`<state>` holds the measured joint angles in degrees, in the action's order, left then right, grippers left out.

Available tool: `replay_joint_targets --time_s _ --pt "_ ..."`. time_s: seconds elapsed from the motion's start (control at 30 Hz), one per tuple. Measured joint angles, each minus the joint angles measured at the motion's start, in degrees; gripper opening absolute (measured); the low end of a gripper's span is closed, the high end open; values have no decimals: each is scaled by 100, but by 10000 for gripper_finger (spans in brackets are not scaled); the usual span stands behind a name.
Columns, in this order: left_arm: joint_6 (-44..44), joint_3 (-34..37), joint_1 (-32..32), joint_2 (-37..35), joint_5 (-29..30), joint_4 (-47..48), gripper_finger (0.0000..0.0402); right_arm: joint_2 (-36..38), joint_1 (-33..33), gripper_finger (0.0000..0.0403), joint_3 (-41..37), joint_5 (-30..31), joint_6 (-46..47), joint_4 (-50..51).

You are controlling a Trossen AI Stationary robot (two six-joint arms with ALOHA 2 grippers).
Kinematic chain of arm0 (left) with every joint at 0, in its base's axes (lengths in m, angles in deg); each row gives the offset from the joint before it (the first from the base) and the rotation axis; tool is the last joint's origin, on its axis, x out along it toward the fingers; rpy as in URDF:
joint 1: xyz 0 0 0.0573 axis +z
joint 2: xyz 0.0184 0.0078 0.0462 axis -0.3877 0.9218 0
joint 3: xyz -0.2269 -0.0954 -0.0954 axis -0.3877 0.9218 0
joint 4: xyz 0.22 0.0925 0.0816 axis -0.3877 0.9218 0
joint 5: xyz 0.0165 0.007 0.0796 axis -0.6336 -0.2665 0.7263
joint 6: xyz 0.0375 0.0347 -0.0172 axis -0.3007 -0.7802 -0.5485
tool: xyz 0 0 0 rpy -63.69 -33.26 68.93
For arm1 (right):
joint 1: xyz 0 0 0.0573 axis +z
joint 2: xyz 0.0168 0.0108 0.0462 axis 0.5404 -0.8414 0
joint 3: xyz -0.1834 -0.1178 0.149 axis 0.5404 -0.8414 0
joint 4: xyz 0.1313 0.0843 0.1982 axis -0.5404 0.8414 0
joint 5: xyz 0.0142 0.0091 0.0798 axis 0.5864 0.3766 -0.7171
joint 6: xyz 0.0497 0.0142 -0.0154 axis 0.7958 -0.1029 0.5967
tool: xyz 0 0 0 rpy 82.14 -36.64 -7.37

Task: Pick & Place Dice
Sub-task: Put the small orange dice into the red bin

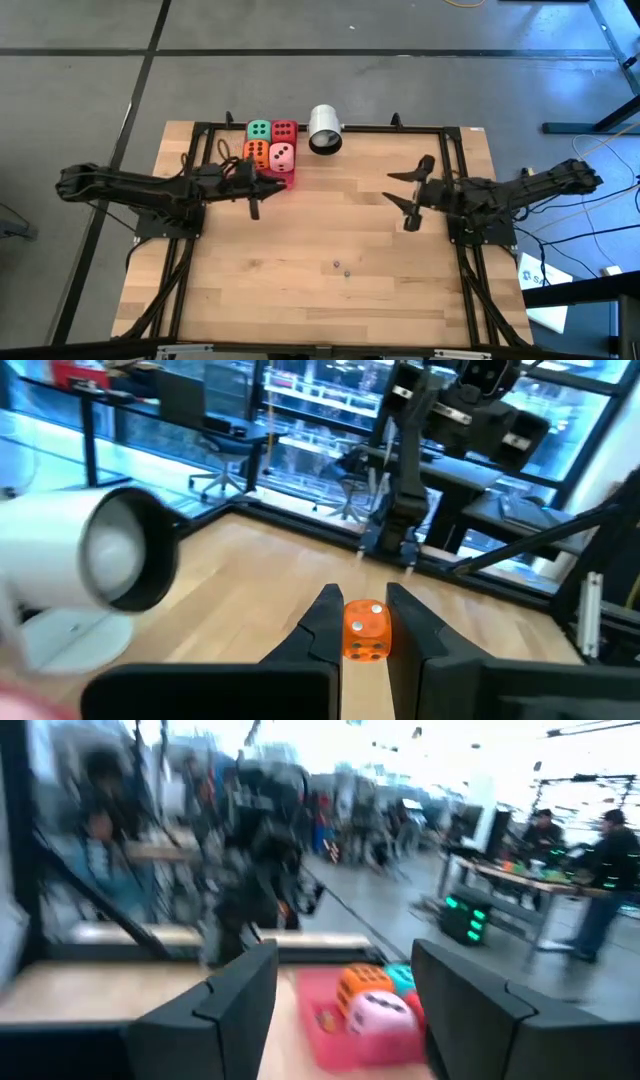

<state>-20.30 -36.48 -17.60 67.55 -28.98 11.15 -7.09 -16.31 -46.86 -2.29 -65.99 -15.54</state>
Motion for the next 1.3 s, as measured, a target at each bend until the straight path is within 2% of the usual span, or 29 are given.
replay_joint_targets --time_s 0.13,0.3,0.57,0.7,0.83,1.07,1.3 --pt "1 516 -107 -476 355 4 22 252 -2 231 -729 -296 325 -1138" --pt "56 1039 -186 -895 658 2 22 199 0 231 -1432 -851 813 -2379" --pt "63 1251 -223 -1072 1146 253 22 -386 0 231 -1698 -1747 1610 -2758" --pt "89 1251 -221 -1070 1509 468 22 -1011 91 231 -1698 -1744 1603 -3151" --pt "488 1217 -170 -1065 1917 1004 22 -1670 174 231 -1698 -1607 1561 -3561" --pt "949 1005 105 -1059 1944 1689 22 -2486 181 231 -1698 -1576 1517 -4064" --pt "975 373 508 -773 1941 2771 22 -2977 181 231 -1698 -1394 1432 -4257"
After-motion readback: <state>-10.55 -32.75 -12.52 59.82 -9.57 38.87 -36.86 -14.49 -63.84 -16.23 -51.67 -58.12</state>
